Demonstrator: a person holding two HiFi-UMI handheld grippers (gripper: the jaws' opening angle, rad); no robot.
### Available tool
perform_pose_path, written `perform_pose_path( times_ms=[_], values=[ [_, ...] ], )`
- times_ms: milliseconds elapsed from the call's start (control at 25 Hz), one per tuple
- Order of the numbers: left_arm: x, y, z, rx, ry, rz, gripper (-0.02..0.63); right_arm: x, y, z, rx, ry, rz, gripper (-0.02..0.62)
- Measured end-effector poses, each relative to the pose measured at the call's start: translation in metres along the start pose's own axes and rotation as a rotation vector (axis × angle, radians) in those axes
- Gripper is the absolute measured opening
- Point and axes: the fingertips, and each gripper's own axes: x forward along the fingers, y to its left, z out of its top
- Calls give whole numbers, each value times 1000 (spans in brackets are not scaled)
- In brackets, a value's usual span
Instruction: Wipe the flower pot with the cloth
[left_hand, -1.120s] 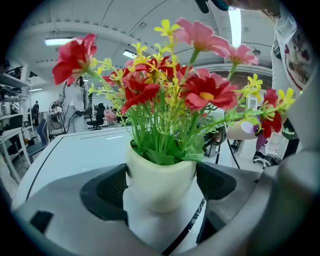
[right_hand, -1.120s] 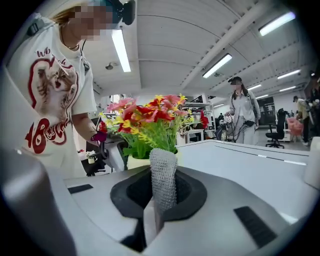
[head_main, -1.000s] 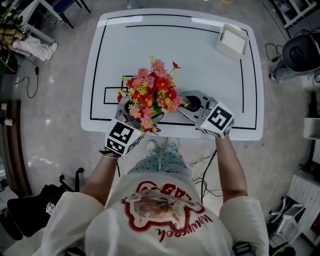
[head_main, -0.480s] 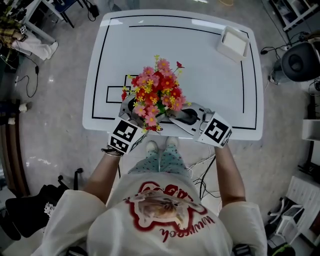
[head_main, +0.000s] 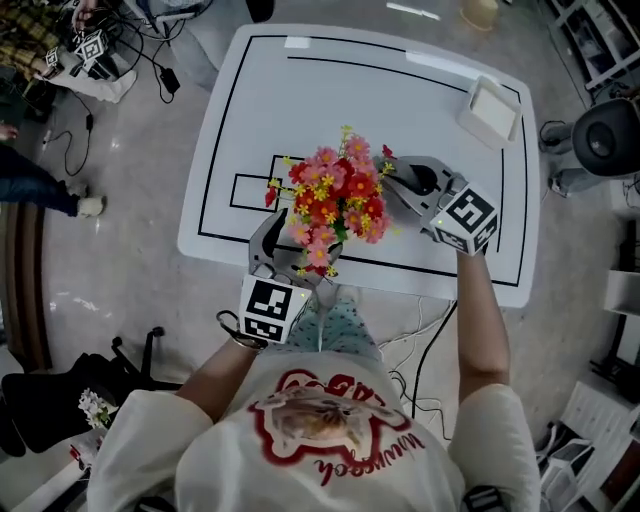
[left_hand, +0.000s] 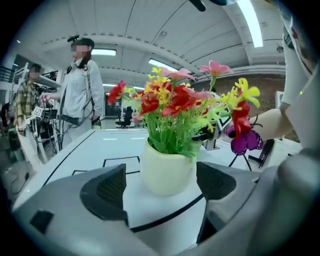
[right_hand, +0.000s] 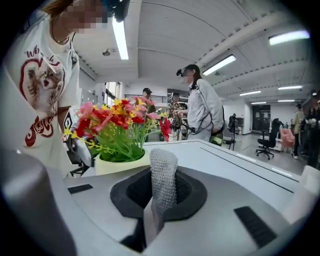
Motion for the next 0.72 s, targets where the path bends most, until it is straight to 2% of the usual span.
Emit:
perform_pose_path(
  times_ms=[160,240,280,480,720],
  values=[
    [5,-13,-12,2,66,-8,446,34,-1,-2,-13,31,99,23],
    [8,-16,-13,6,68,-8,385,43,0,-4,-1,33,136,23],
    [9,-15,-12,6,65,-6,316,46,1,-4,7,30,156,23],
    [8,-11,-12,26,68,-37,311,41,8,-3,12,36,219,17],
    [11,-4,-12,91,87,-185,311,20,22,-7,32,26,264,17]
  ],
)
